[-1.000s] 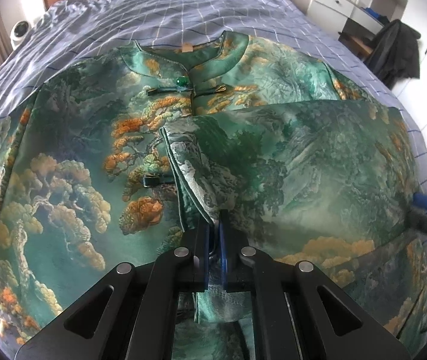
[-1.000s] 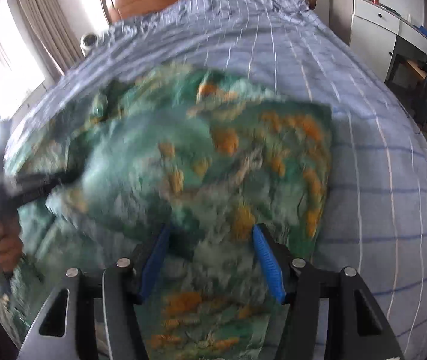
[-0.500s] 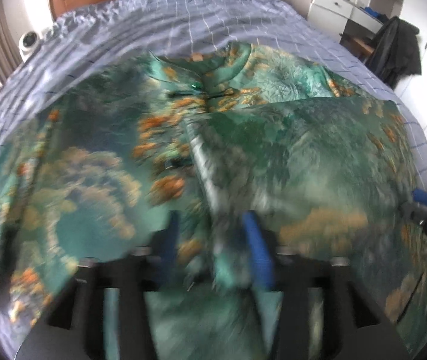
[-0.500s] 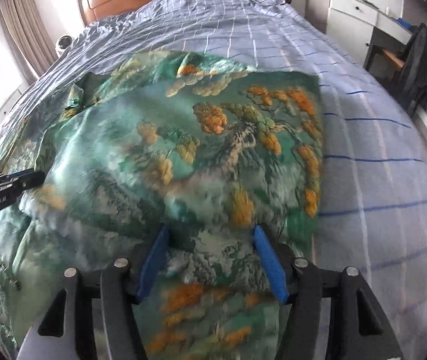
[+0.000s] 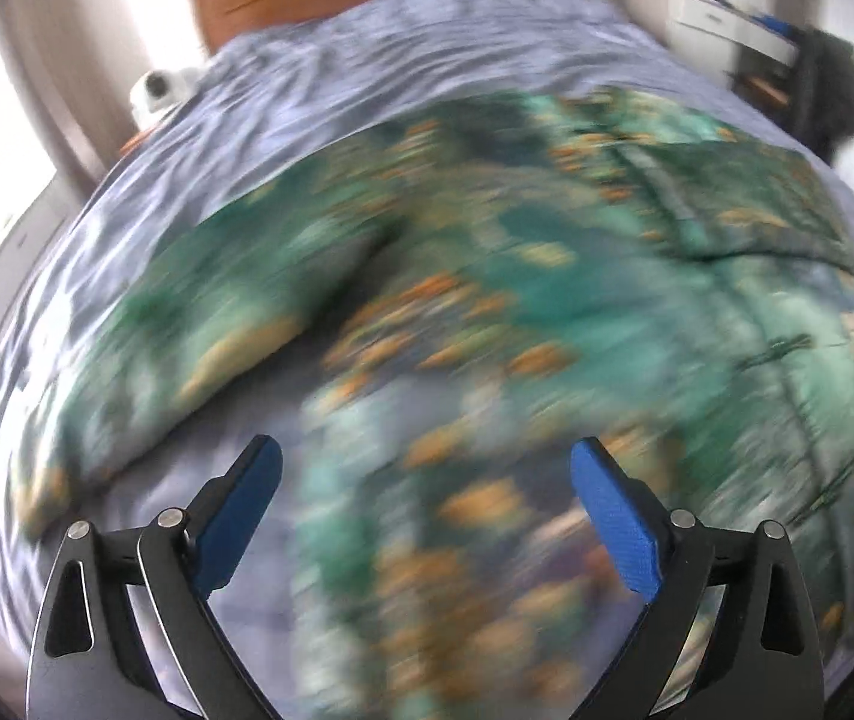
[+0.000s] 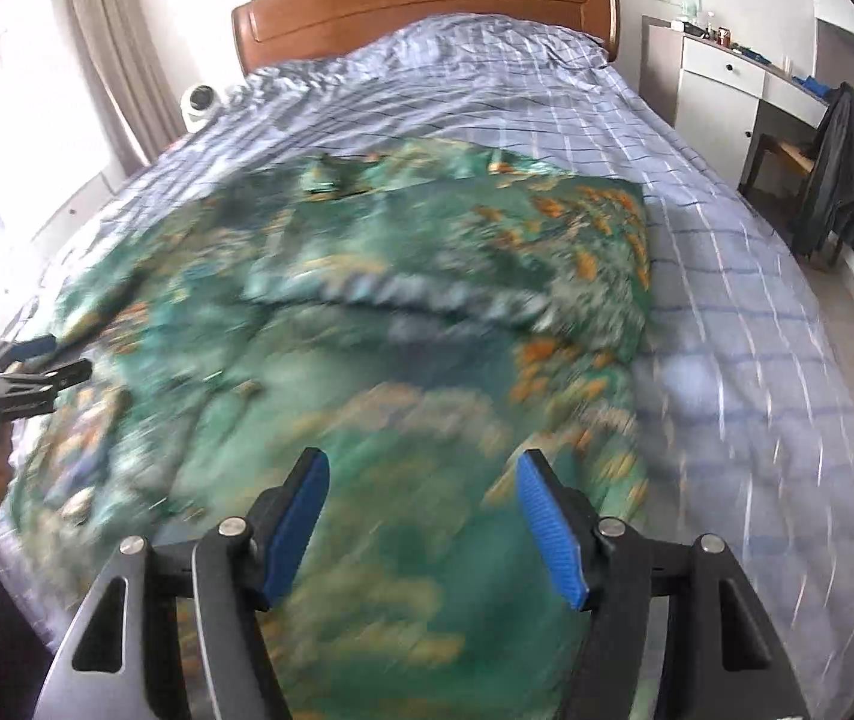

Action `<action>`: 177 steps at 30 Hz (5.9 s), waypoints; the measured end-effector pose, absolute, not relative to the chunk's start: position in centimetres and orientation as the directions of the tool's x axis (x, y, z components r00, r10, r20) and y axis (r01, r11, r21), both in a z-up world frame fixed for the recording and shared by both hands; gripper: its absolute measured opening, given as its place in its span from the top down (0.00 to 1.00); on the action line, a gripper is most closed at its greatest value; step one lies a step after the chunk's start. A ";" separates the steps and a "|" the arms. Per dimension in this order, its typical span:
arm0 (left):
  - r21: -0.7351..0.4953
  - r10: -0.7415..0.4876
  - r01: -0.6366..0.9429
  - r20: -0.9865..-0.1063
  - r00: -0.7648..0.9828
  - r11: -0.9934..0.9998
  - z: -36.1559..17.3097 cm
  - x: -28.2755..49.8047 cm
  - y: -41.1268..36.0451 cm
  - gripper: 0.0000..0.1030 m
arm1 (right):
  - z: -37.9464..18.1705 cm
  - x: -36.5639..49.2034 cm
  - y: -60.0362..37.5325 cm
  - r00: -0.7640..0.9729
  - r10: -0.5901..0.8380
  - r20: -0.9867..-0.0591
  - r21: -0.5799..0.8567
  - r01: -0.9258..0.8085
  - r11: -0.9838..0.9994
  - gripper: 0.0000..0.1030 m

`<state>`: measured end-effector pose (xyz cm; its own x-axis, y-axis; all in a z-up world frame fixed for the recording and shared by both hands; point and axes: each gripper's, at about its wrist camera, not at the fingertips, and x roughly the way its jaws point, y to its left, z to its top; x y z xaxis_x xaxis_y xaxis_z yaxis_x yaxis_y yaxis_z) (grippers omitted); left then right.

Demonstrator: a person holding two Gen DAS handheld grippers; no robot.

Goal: Fold large clothes

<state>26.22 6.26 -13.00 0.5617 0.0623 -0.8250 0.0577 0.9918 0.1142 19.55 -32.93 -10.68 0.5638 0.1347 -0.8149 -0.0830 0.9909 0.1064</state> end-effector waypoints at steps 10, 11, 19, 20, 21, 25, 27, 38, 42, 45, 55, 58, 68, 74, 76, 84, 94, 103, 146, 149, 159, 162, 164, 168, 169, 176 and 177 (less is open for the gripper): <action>-0.214 0.043 -0.384 -0.827 0.560 0.898 -14.8 24.8 23.6 0.06 | -7.3 9.9 -26.6 0.622 0.140 -0.771 0.067 -0.140 0.988 0.35; -0.262 0.030 -0.420 -0.818 0.574 0.869 -15.1 24.6 25.1 0.06 | -7.2 9.5 -26.2 0.625 0.145 -0.767 0.071 -0.143 0.987 0.35; -0.503 0.006 -0.650 -0.789 0.615 0.569 -19.2 25.0 35.0 0.06 | -7.2 7.8 -22.5 0.603 0.217 -0.768 0.110 -0.210 0.972 0.35; -0.502 0.015 -0.660 -0.789 0.614 0.559 -19.3 25.3 35.3 0.06 | -7.2 7.7 -22.2 0.601 0.221 -0.768 0.106 -0.220 0.970 0.35; -0.497 0.029 -0.667 -0.790 0.613 0.554 -19.4 25.8 35.6 0.06 | -7.2 7.5 -21.7 0.600 0.223 -0.768 0.101 -0.231 0.968 0.35; -0.444 0.115 -0.710 -0.800 0.589 0.546 -19.0 27.1 36.2 0.16 | -7.4 6.9 -20.7 0.587 0.243 -0.772 0.112 -0.251 0.961 0.35; -0.413 0.153 -0.723 -0.803 0.576 0.554 -18.8 27.6 36.3 0.40 | -7.4 6.8 -20.7 0.584 0.248 -0.773 0.121 -0.248 0.961 0.35; -0.053 0.396 -0.577 -0.677 0.620 0.815 -8.9 29.8 28.5 0.89 | -7.9 6.4 -22.5 0.591 0.255 -0.765 0.174 -0.191 0.966 0.35; 0.125 0.396 -0.393 -0.535 0.746 0.911 -2.9 30.5 19.9 0.89 | -8.0 6.4 -23.6 0.600 0.259 -0.757 0.202 -0.162 0.966 0.35; 0.247 0.349 -0.260 -0.463 0.814 0.933 -0.8 30.8 13.6 0.89 | -7.9 6.4 -24.5 0.611 0.255 -0.749 0.215 -0.141 0.967 0.35; 0.459 0.134 0.129 -0.498 0.857 0.879 -5.5 32.0 -5.0 0.90 | -7.3 5.3 -28.1 0.644 0.195 -0.740 0.213 -0.051 0.976 0.35; 0.467 0.113 0.196 -0.554 0.824 0.862 -8.8 31.8 -8.1 0.90 | -7.1 5.0 -29.3 0.650 0.174 -0.740 0.212 -0.020 0.977 0.35; 0.530 0.124 0.308 -0.631 0.766 0.790 -15.0 30.0 -12.1 0.20 | -6.2 7.9 -30.9 0.637 0.155 -0.755 0.167 -0.041 0.985 0.35; 0.518 0.059 0.360 -0.627 0.776 0.776 -14.1 25.4 -11.2 0.09 | -4.5 15.4 -30.9 0.615 0.231 -0.754 0.222 -0.092 0.971 0.35; 0.477 0.044 0.364 -0.651 0.758 0.800 -13.8 24.0 -9.7 0.09 | -5.3 19.2 -30.9 0.589 0.315 -0.744 0.325 -0.092 0.941 0.35; 0.300 0.054 0.236 -0.714 0.698 0.924 -12.1 20.3 -1.8 0.09 | -14.1 31.5 -28.1 0.476 0.539 -0.695 0.623 0.024 0.782 0.35; 0.199 0.081 0.106 -0.749 0.658 0.974 -13.2 17.8 3.8 0.09 | -18.0 34.8 -22.7 0.445 0.485 -0.753 0.551 0.024 0.834 0.36; 0.131 0.057 0.068 -0.764 0.643 0.989 -13.3 17.6 5.5 0.09 | -12.6 35.9 -20.9 0.540 0.373 -0.755 0.339 -0.167 0.926 0.85; -0.099 -0.102 0.032 -0.872 0.480 0.995 -14.8 43.4 6.7 0.47 | -18.2 41.6 -21.2 0.500 0.332 -0.800 0.274 -0.188 0.943 0.58; -0.105 -0.097 0.010 -0.878 0.468 0.994 -14.9 45.9 7.0 0.47 | -18.3 41.4 -20.9 0.506 0.322 -0.800 0.255 -0.199 0.946 0.58; -0.082 -0.070 -0.006 -0.880 0.471 0.997 -14.5 49.7 6.7 0.44 | -18.6 41.4 -21.4 0.500 0.335 -0.799 0.270 -0.199 0.942 0.58; -0.086 -0.055 -0.047 -0.883 0.467 0.995 -14.7 51.2 7.3 0.42 | -18.7 41.4 -21.3 0.504 0.334 -0.797 0.265 -0.205 0.942 0.58; -0.088 -0.045 -0.074 -0.890 0.454 0.993 -15.6 52.0 7.9 0.39 | -18.7 41.3 -21.2 0.507 0.333 -0.795 0.263 -0.207 0.942 0.58; -0.109 -0.052 -0.109 -0.904 0.424 0.988 -17.9 52.6 8.2 0.37 | -18.9 41.3 -21.3 0.511 0.338 -0.790 0.269 -0.206 0.941 0.58; -0.101 -0.045 -0.109 -0.902 0.430 0.989 -17.9 52.5 8.2 0.36 | -18.9 41.4 -21.4 0.510 0.340 -0.790 0.272 -0.205 0.940 0.58; -0.080 -0.077 0.017 -0.855 0.513 0.997 -14.0 44.6 8.0 0.17 | -16.1 39.6 -23.2 0.521 0.328 -0.788 0.280 -0.171 0.945 0.58; -0.083 -0.090 0.037 -0.850 0.519 0.996 -13.6 42.9 8.2 0.16 | -15.7 39.1 -23.8 0.522 0.330 -0.787 0.286 -0.164 0.944 0.58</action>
